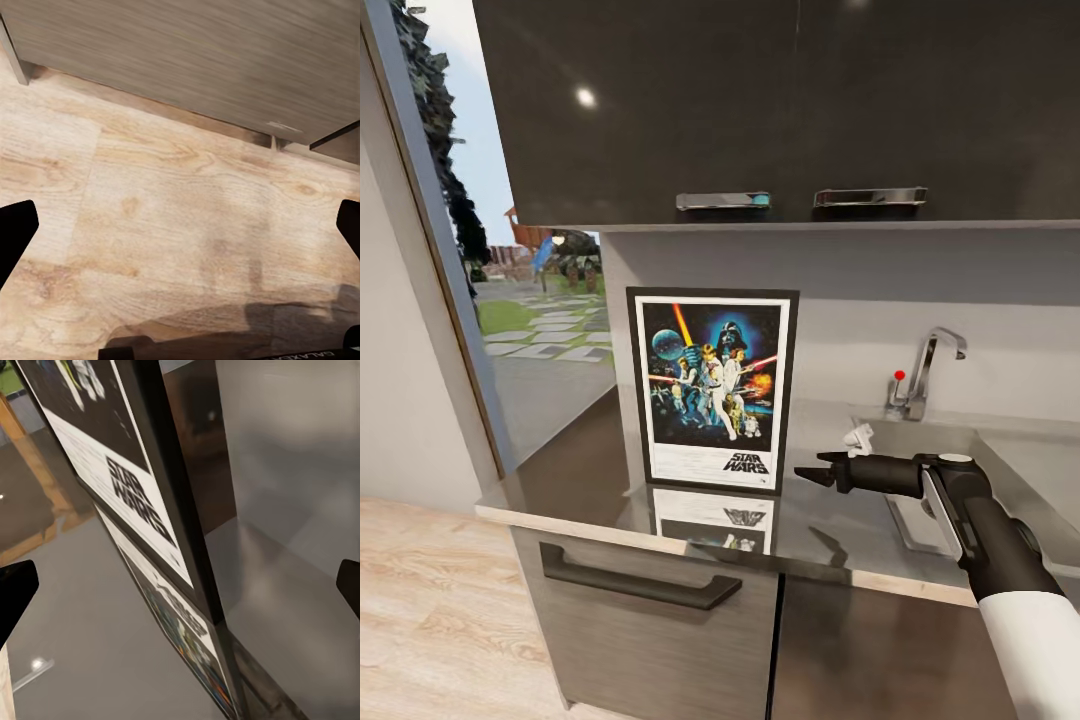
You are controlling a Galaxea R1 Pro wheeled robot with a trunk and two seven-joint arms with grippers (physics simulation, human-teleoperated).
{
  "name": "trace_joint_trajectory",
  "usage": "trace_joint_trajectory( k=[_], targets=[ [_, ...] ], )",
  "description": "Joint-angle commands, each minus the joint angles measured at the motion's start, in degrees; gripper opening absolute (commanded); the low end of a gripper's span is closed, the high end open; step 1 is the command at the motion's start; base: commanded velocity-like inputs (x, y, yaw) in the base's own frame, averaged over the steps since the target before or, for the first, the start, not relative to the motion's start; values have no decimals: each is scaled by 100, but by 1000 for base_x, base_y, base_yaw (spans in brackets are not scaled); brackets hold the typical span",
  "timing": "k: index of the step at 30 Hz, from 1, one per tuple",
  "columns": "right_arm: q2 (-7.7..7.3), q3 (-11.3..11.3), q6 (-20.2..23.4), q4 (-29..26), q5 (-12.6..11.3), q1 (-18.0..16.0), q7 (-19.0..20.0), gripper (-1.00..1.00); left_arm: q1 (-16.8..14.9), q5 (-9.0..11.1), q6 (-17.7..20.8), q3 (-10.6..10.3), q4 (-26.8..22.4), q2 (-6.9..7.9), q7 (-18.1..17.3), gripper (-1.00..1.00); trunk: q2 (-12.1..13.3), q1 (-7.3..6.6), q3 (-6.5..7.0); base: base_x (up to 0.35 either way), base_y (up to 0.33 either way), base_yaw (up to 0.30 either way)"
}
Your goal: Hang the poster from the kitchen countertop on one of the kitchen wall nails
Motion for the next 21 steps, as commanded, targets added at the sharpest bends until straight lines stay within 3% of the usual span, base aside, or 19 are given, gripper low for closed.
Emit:
trace_joint_trajectory(
  k=[1, 21],
  targets=[
    [1, -7, 42, -3, 5, -4, 23, 100, 0, 13, 2, 11, -4, -1, -30, 100, -3, 0, -5, 1, 0, 0],
    [1, -7, 43, -21, 5, -4, 23, 100, 0, 13, 4, 4, -12, -1, -35, 100, -3, 0, -5, 19, 44, 0]
  ],
)
